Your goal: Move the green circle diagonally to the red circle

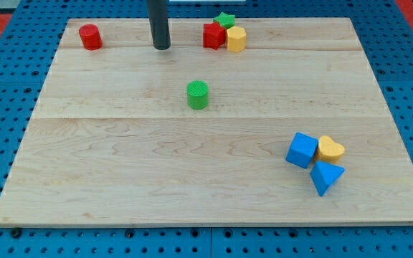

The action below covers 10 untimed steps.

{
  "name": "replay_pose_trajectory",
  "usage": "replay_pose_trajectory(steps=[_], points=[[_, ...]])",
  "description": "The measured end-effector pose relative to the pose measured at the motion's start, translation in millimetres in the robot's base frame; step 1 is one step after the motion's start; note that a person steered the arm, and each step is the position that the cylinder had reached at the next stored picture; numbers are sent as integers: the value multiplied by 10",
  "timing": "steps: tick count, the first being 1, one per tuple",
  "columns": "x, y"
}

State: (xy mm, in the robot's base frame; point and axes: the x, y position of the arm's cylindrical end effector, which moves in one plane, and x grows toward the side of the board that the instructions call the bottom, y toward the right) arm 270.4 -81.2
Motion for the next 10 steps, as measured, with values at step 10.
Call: replay_pose_trajectory(steps=[10], points=[[1340,1082]])
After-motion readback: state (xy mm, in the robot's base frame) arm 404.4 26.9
